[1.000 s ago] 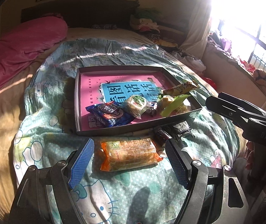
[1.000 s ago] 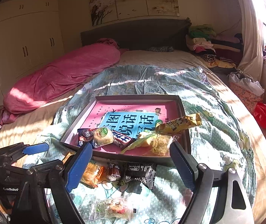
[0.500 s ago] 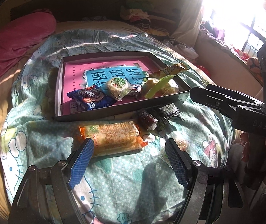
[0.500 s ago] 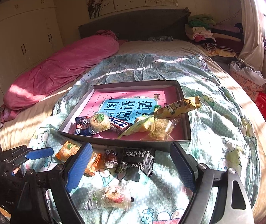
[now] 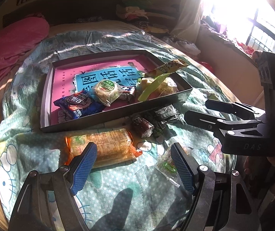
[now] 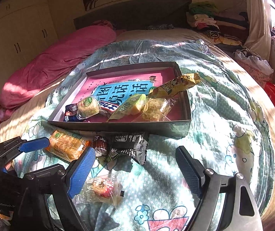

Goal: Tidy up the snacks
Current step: 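Withdraw both open grippers from the tray toward the loose snacks, then grasp the dark drink bottle with the left gripper while the right grasps the black candy bag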

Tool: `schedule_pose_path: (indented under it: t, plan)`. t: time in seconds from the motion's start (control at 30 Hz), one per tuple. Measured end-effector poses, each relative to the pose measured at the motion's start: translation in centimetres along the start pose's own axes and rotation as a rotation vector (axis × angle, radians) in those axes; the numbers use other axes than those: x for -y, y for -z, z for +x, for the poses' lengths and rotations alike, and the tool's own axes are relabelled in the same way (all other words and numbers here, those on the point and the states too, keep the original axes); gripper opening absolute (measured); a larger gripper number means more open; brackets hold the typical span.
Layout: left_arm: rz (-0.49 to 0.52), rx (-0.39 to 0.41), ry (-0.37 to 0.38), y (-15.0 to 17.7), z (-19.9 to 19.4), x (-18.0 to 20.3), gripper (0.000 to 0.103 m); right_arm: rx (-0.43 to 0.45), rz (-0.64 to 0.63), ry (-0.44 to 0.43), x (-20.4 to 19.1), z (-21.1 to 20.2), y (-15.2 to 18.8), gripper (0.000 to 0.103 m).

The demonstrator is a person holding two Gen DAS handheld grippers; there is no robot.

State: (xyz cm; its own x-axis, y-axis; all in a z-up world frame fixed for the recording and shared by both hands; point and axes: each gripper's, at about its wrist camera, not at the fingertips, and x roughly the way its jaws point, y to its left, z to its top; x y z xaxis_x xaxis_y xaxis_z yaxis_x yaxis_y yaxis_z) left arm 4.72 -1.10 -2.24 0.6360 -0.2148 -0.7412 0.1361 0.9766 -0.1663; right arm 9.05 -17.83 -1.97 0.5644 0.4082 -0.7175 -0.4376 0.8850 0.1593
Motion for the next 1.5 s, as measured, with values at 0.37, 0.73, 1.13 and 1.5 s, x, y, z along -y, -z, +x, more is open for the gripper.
schedule_pose_path:
  t: [0.37,0.73,1.13,1.5]
  plan:
    - [0.083,-0.062,0.027,-2.4,3.9,0.5,0.08,-0.013,0.047,0.001,2.0,0.8,0.3,0.085]
    - [0.116,-0.12,0.066,-3.1,6.9,0.0,0.065,-0.075,0.044,-0.03,2.0,3.1,-0.3,0.085]
    - [0.141,-0.149,0.124,-3.0,8.5,0.1,0.052,-0.164,0.008,-0.088,0.3,6.4,-1.2,0.077]
    - [0.124,-0.151,0.155,-2.8,8.8,0.2,0.039,-0.216,0.008,-0.118,-0.4,7.9,-1.9,0.066]
